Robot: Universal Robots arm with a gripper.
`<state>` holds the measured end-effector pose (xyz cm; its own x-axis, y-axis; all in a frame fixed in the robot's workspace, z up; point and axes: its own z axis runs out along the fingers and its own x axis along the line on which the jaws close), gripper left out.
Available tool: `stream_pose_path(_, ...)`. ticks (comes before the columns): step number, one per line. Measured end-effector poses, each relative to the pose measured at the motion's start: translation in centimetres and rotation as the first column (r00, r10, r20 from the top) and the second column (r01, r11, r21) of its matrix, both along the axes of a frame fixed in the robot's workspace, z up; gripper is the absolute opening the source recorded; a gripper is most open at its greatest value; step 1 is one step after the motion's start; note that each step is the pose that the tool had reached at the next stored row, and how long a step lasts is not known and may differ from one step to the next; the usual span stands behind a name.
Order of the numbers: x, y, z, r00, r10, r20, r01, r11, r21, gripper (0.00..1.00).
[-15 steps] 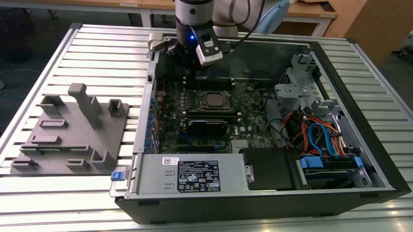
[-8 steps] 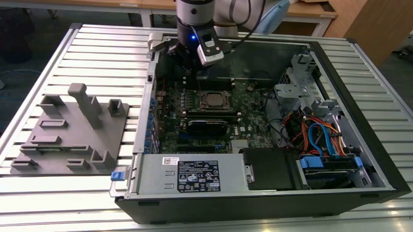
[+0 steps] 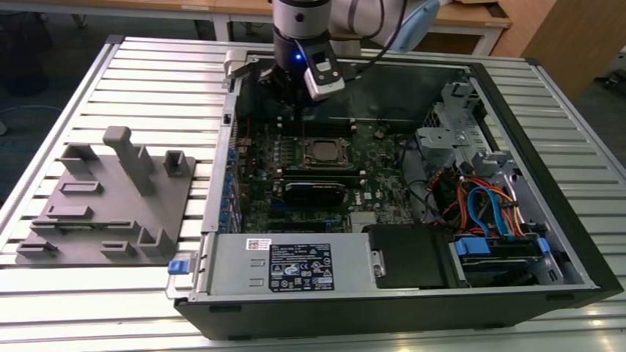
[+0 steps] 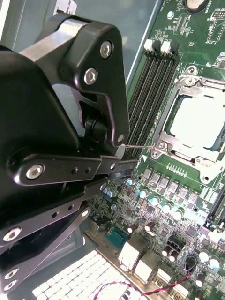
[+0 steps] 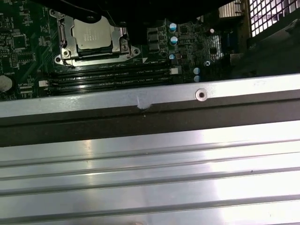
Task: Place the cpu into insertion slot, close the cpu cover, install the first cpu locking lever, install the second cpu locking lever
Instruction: 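Install the first cpu locking lever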
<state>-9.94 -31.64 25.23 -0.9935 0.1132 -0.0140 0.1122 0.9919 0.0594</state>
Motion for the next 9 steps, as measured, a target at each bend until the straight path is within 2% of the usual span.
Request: stream_pose_path(9,0.55,0.00,0.00,1.0000,0.000,0.0000,0.000,1.0000,-0.0001,0.10)
